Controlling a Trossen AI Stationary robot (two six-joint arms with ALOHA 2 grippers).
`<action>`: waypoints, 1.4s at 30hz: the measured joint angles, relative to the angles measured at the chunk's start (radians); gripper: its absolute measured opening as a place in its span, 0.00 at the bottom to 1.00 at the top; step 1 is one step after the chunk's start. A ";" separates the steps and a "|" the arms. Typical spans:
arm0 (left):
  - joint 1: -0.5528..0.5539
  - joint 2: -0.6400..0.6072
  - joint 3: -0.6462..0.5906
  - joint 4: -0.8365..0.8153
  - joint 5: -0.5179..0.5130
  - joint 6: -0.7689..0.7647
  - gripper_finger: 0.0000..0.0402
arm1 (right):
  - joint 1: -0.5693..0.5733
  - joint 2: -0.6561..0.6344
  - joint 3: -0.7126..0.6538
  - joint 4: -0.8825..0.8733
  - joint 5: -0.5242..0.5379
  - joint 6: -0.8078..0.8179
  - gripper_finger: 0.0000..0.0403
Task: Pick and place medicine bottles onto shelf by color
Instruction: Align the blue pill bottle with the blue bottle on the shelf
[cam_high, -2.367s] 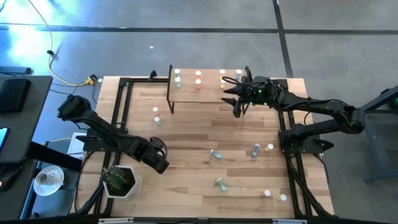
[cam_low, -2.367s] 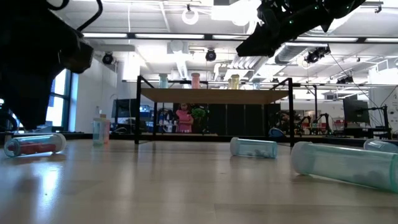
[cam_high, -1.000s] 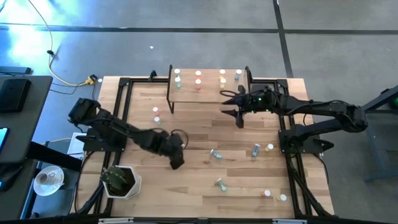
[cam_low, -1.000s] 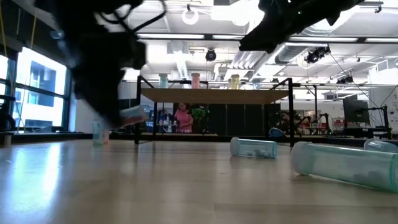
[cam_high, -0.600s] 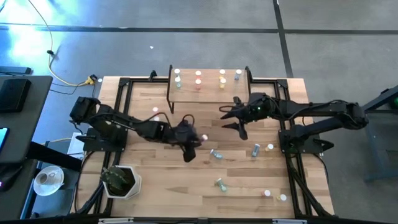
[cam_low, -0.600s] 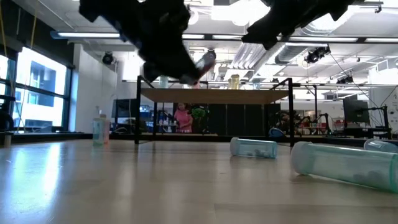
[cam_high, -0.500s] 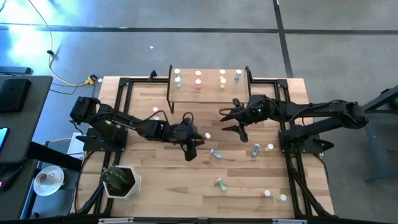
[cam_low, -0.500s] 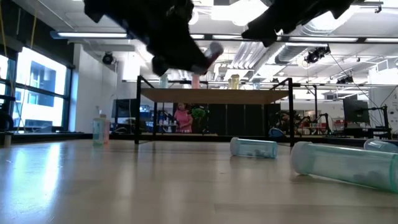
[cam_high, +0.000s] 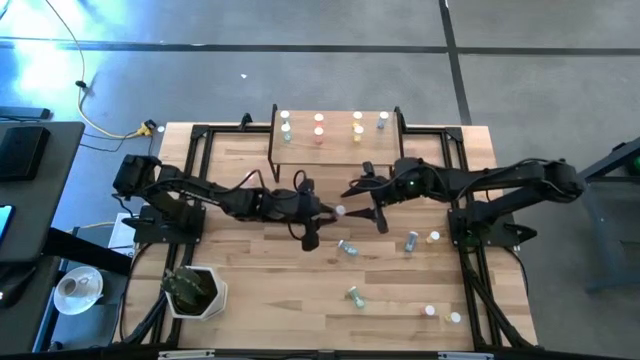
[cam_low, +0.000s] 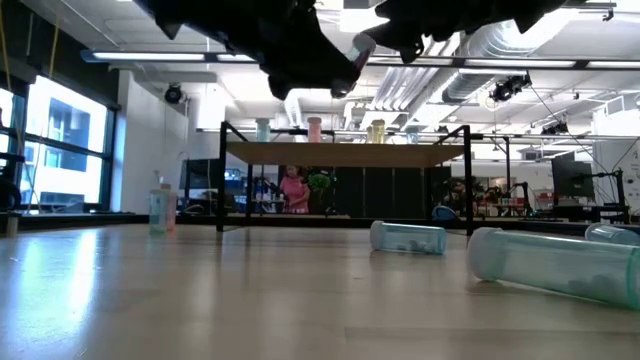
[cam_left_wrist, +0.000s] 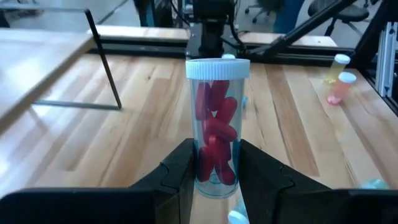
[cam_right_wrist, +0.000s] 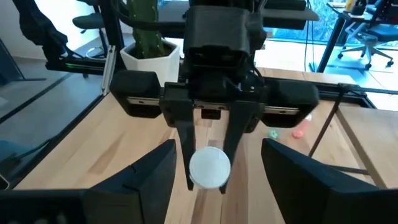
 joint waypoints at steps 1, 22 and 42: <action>0.000 0.000 0.000 0.009 -0.002 0.009 0.23 | 0.000 0.008 0.000 0.005 0.000 0.000 0.57; 0.012 0.000 0.000 0.085 -0.035 0.031 0.23 | 0.000 0.041 0.000 0.065 0.003 0.068 0.48; 0.013 0.000 0.000 0.094 -0.037 0.031 0.23 | -0.001 0.040 0.000 0.058 0.007 0.085 0.26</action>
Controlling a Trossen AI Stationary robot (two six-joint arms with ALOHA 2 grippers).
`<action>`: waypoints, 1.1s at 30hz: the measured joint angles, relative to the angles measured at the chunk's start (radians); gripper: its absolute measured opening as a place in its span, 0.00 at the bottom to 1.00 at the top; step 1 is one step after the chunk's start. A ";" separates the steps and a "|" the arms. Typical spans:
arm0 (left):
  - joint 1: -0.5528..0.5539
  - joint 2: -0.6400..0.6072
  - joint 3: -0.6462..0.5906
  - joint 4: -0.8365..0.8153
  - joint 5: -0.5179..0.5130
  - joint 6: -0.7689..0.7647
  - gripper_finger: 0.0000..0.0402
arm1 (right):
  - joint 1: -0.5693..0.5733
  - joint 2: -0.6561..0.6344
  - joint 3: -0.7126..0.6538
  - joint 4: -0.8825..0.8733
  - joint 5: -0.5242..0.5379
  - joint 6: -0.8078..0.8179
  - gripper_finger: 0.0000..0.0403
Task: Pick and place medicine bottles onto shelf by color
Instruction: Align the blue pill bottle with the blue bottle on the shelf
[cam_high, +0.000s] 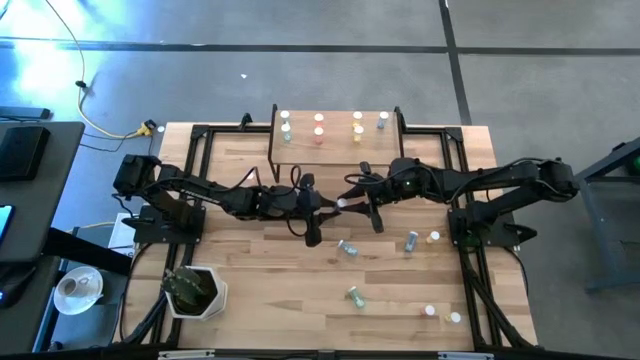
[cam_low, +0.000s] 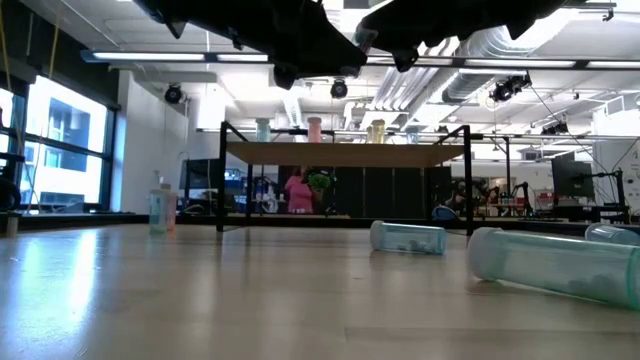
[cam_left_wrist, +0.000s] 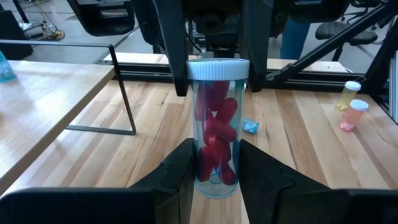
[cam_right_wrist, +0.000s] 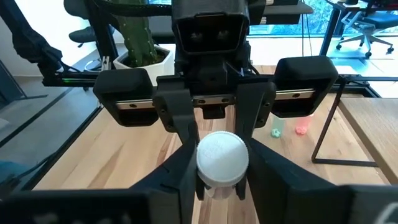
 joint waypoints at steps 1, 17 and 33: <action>0.000 0.000 0.000 0.000 0.000 0.000 0.23 | 0.000 0.000 0.000 -0.001 0.000 0.000 0.26; 0.000 0.000 0.000 -0.001 -0.011 0.029 0.36 | -0.002 0.000 0.000 -0.011 0.014 -0.002 0.25; 0.000 -0.013 0.000 -0.015 -0.034 0.018 0.59 | -0.043 -0.156 0.000 -0.174 0.150 -0.037 0.25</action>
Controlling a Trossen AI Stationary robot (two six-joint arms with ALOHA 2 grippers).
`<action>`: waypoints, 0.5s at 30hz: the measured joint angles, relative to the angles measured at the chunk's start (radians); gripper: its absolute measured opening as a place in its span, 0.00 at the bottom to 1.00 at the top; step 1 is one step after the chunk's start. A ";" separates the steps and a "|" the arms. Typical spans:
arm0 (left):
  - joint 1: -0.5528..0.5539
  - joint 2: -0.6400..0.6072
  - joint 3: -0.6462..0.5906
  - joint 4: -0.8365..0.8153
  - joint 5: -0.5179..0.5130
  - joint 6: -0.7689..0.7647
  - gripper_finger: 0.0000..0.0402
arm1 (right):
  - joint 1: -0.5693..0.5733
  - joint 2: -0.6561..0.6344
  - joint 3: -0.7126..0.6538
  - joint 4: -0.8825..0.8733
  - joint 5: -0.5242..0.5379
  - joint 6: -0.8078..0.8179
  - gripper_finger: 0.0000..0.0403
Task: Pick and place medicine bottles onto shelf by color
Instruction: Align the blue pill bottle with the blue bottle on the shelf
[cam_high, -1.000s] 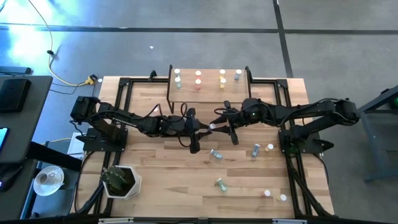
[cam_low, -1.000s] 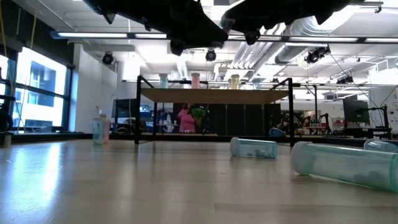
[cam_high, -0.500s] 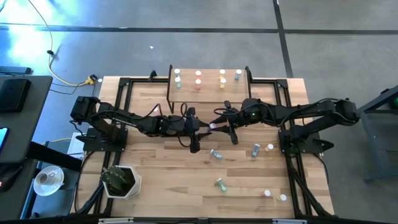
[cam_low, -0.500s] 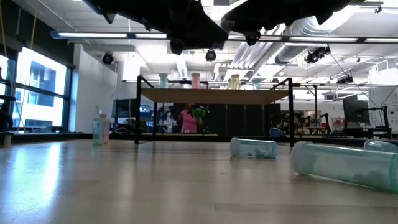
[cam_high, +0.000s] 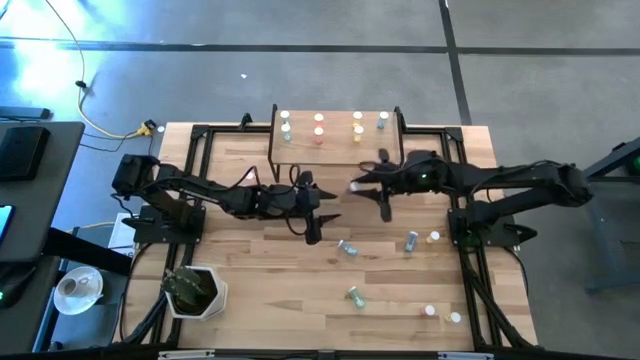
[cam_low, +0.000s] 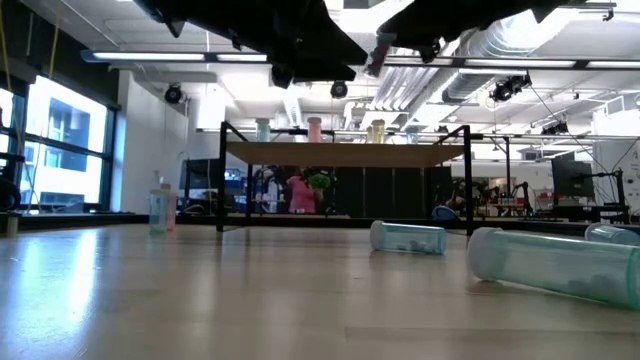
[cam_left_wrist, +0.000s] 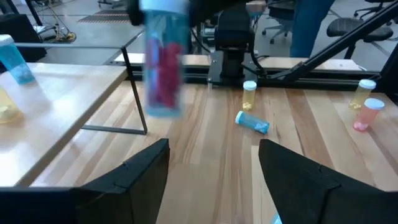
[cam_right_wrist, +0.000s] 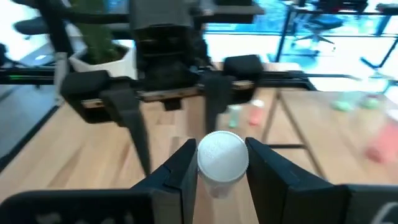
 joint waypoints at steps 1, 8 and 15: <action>0.000 -0.009 0.000 -0.003 0.000 0.000 0.59 | -0.010 -0.020 0.000 -0.014 0.011 0.000 0.25; 0.004 -0.114 0.002 -0.144 -0.015 0.000 0.59 | -0.094 -0.168 0.000 -0.061 0.115 -0.024 0.25; 0.005 -0.238 0.002 -0.305 -0.023 0.000 0.59 | -0.222 -0.250 0.000 -0.072 0.290 -0.071 0.25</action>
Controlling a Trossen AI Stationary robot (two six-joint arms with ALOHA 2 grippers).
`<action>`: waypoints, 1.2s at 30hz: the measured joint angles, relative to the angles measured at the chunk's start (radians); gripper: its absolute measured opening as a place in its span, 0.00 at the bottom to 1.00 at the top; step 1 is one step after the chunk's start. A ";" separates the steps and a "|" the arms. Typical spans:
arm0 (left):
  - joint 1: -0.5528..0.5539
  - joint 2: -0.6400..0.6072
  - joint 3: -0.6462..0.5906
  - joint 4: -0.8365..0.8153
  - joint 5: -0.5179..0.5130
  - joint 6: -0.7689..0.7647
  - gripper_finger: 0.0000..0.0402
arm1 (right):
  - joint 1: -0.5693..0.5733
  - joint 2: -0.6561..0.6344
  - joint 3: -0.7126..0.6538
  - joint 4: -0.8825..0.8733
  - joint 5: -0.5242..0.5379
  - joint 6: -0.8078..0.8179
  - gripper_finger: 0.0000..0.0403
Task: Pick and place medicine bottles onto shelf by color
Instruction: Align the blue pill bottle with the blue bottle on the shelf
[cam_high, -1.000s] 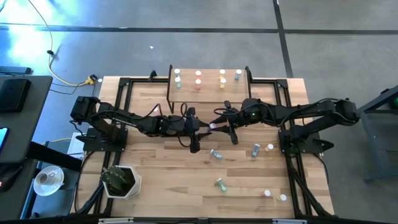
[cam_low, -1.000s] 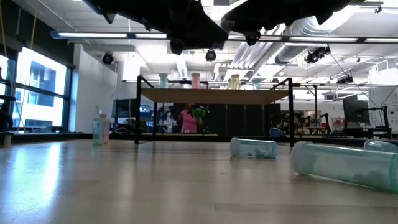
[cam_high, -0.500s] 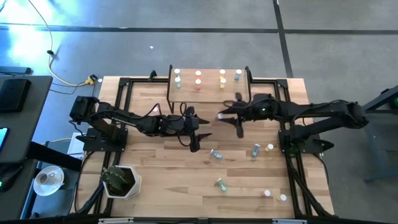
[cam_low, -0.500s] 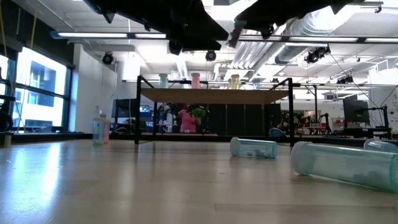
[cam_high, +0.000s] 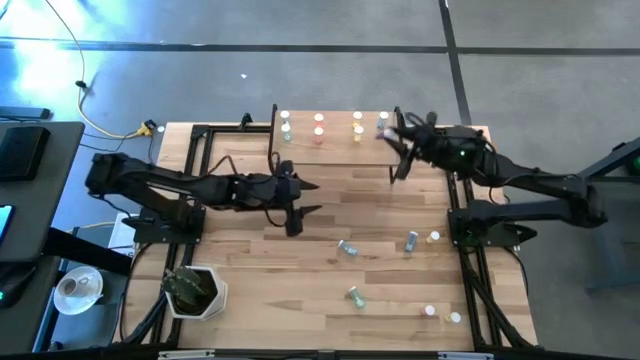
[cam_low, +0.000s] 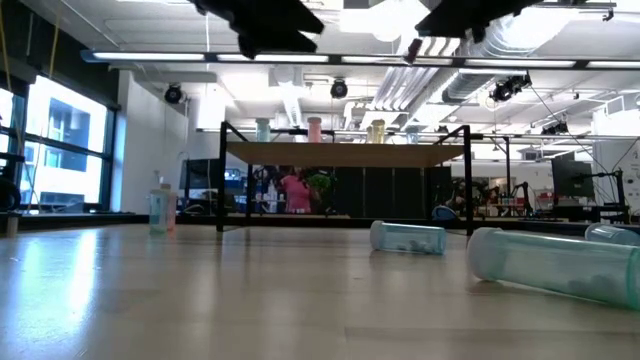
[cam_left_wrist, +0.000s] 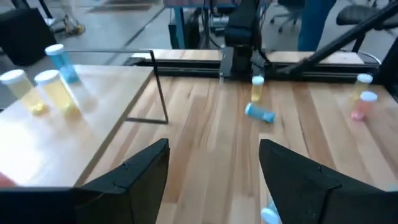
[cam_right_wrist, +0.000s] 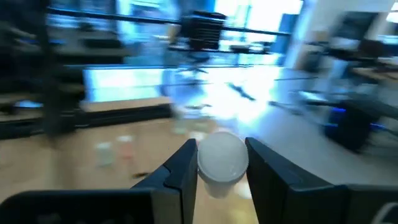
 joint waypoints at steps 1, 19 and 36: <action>0.000 -0.021 0.000 -0.033 0.003 0.000 0.59 | -0.026 -0.002 0.000 -0.008 0.007 0.001 0.25; 0.000 -0.193 -0.002 -0.188 0.000 0.026 0.59 | -0.277 0.247 0.000 -0.137 -0.154 0.177 0.25; 0.000 -0.193 -0.002 -0.192 -0.003 0.026 0.59 | -0.328 0.286 0.103 -0.251 -0.149 0.156 0.25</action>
